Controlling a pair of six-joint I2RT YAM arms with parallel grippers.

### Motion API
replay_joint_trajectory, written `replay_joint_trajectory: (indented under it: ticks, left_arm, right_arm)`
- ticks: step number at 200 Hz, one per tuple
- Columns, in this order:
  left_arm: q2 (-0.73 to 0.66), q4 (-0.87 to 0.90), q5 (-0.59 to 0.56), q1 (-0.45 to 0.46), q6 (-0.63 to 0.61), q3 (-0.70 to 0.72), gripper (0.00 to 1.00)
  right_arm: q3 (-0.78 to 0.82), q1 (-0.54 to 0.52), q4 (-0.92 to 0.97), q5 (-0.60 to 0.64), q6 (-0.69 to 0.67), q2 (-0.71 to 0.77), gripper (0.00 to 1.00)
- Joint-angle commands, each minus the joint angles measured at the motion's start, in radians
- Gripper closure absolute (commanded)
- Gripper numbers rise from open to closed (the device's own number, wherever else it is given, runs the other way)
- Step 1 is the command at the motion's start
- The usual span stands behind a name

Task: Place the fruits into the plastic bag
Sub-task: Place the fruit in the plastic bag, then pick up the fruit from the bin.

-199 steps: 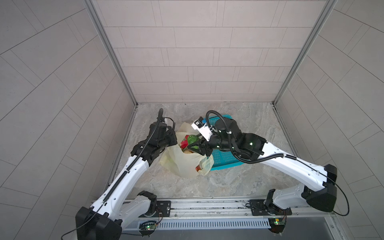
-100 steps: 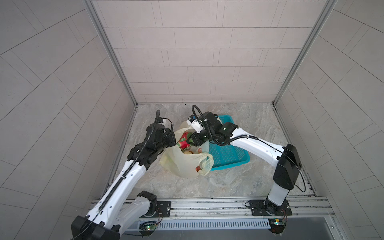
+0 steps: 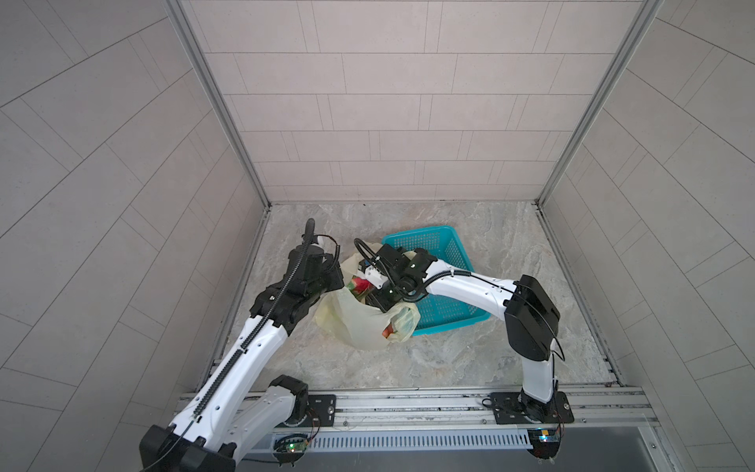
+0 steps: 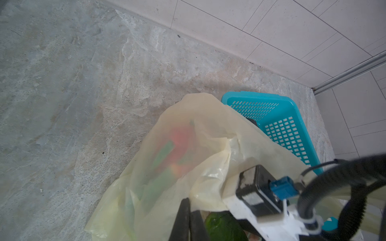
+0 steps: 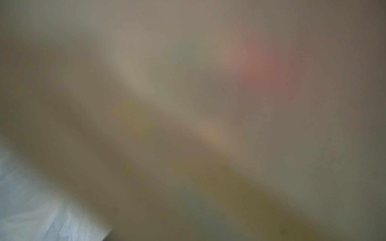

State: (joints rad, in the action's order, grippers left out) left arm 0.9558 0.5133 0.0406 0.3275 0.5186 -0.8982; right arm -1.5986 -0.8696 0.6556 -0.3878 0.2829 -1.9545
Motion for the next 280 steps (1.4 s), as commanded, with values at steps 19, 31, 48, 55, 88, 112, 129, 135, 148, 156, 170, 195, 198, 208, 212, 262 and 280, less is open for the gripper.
replay_joint_trajectory:
  ticks: [19,31,48,55,88,112,129,135,148,156,170,195,198,208,212,262,280]
  left_arm:
    - [-0.005,0.011,-0.037,-0.004,-0.010,-0.011,1.00]
    - [0.001,0.011,-0.039,-0.004,-0.008,-0.010,1.00]
    - [0.010,0.011,-0.042,-0.003,0.002,-0.011,1.00]
    - [0.013,0.010,-0.041,-0.004,0.003,-0.011,1.00]
    - [0.032,0.000,-0.029,-0.004,0.008,-0.011,1.00]
    - [0.042,-0.008,-0.031,-0.004,0.008,-0.010,1.00]
    - [0.047,-0.013,-0.030,-0.003,0.009,-0.009,1.00]
    - [0.051,-0.013,-0.027,-0.004,0.009,-0.011,1.00]
    - [0.055,-0.010,-0.028,-0.004,0.009,-0.015,1.00]
    - [0.055,-0.010,-0.031,-0.004,0.008,-0.016,1.00]
    - [0.051,-0.010,-0.044,-0.004,0.010,-0.012,1.00]
    - [0.040,-0.019,-0.042,-0.004,0.017,0.001,1.00]
    - [0.040,-0.019,-0.041,-0.004,0.018,0.003,1.00]
    - [0.040,-0.016,-0.043,-0.004,0.018,0.005,1.00]
    - [0.039,-0.015,-0.042,-0.004,0.018,0.007,1.00]
    - [0.038,-0.019,-0.044,-0.005,0.015,0.006,1.00]
    - [0.045,-0.022,-0.040,-0.004,0.014,0.004,1.00]
  right_arm:
    - [-0.029,0.009,0.063,0.044,-0.014,0.048,0.19]
    - [-0.030,0.009,0.057,0.050,-0.022,0.084,0.17]
    - [-0.031,0.009,0.054,0.046,-0.047,0.145,0.16]
    - [-0.029,0.009,0.052,0.041,-0.063,0.174,0.16]
    - [0.013,0.009,0.000,-0.026,-0.128,0.319,0.17]
    - [0.088,0.014,-0.111,-0.098,-0.116,0.434,0.17]
    - [0.095,0.035,-0.142,-0.159,-0.088,0.476,0.17]
    - [0.096,0.044,-0.153,-0.161,-0.073,0.488,0.17]
    - [0.098,0.075,-0.172,-0.158,-0.051,0.516,0.17]
    - [0.106,0.106,-0.193,-0.153,-0.030,0.535,0.17]
    - [0.141,0.177,-0.252,-0.142,0.030,0.576,0.17]
    - [0.290,0.381,-0.444,-0.099,0.213,0.673,0.17]
    - [0.312,0.406,-0.466,-0.087,0.237,0.682,0.17]
    - [0.390,0.484,-0.538,-0.051,0.325,0.717,0.17]
    - [0.422,0.511,-0.567,-0.039,0.354,0.729,0.17]
    - [0.552,0.592,-0.532,0.121,0.437,0.633,0.19]
    - [0.519,0.574,-0.508,0.099,0.446,0.517,0.19]
